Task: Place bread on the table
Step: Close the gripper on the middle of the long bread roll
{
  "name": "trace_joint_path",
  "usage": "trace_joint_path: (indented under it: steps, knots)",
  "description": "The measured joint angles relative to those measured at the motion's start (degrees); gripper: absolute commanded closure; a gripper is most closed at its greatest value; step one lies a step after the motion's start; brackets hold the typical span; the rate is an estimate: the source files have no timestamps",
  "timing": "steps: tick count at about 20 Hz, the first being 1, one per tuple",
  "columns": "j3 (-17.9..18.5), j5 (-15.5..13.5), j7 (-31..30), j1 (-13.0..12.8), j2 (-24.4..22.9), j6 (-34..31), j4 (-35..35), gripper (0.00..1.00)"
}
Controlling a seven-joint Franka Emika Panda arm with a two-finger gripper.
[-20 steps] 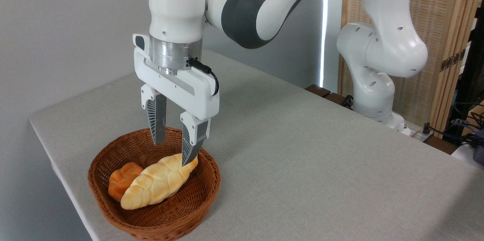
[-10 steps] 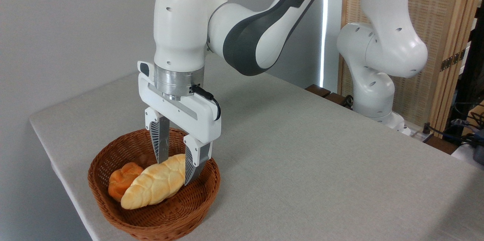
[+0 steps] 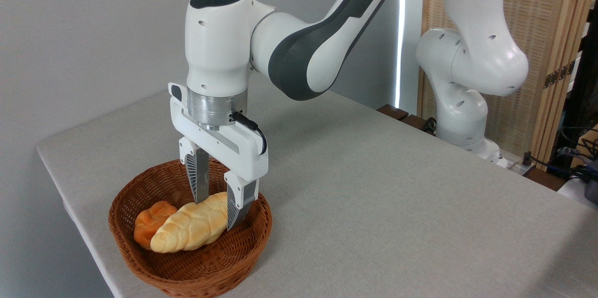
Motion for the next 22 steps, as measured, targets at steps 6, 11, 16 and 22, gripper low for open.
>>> trace_joint_path:
  steps: [6, 11, 16, 22]
  knots:
    - [-0.8, 0.0, 0.0, 0.0, 0.9, 0.0, -0.1, 0.0]
    - [-1.3, 0.0, 0.0, -0.1, 1.4, 0.0, -0.1, 0.0]
    - [-1.5, 0.0, 0.0, -0.1, 2.0, 0.0, -0.1, 0.0]
    - [-1.9, 0.0, 0.0, -0.1, 2.7, 0.0, -0.1, 0.15]
